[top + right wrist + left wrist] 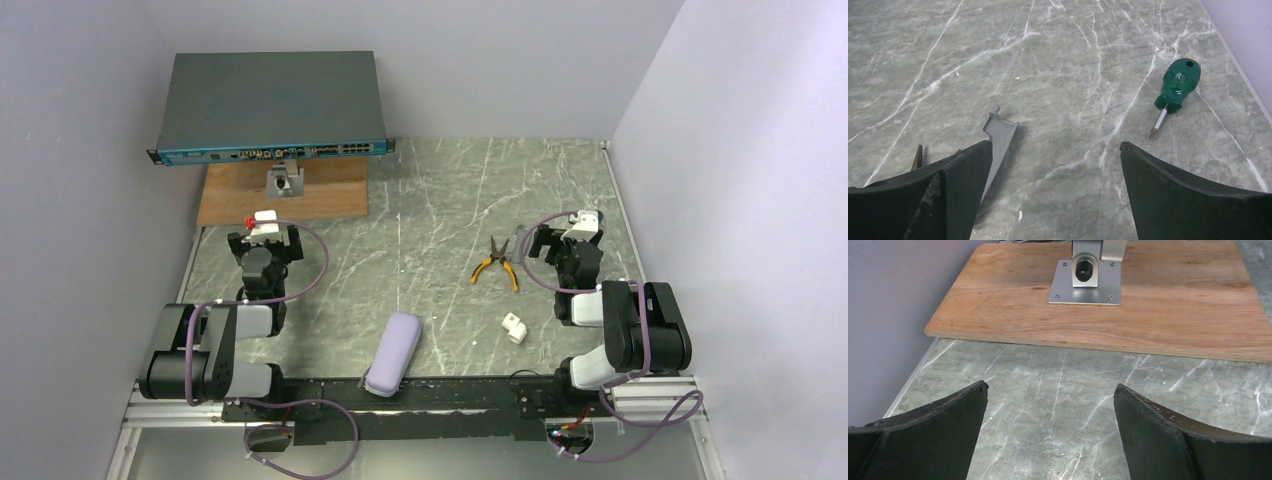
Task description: Open the umbrella
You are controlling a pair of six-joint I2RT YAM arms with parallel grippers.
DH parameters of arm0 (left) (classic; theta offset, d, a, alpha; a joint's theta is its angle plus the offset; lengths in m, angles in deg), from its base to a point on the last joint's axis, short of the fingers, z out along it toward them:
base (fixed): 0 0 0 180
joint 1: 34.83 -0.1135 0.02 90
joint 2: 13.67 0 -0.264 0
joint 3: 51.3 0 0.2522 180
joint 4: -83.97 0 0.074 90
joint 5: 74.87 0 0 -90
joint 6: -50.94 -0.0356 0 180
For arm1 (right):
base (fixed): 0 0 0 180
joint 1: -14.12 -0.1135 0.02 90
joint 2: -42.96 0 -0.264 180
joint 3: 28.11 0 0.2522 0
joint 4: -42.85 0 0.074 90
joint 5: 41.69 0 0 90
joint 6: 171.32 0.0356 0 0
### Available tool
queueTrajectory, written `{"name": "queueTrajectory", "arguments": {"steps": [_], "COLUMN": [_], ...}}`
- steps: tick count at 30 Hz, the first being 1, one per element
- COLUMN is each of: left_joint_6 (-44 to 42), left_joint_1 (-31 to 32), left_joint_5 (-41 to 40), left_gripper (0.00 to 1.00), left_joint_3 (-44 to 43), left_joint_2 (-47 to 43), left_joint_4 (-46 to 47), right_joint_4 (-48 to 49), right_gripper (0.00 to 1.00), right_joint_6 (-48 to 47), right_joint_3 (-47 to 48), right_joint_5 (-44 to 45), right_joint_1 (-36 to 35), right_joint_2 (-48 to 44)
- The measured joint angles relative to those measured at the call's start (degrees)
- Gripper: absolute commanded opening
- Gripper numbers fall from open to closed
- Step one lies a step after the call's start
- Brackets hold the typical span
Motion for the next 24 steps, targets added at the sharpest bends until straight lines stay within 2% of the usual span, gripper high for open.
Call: {"name": "queueTrajectory", "arguments": {"steps": [24], "left_joint_6": [0.00], "left_joint_1": [0.00], "left_joint_5": [0.00], "left_gripper": [0.99], "left_joint_3": [0.00], "left_joint_2": [0.00], "left_joint_4": [0.00], "right_joint_4": [-1.77], "right_gripper": [1.00], "right_joint_6": [-1.11], "right_joint_3": [0.26], "right_joint_5": [2.23], "right_joint_1": [-1.46], "right_joint_2": [-0.90]}}
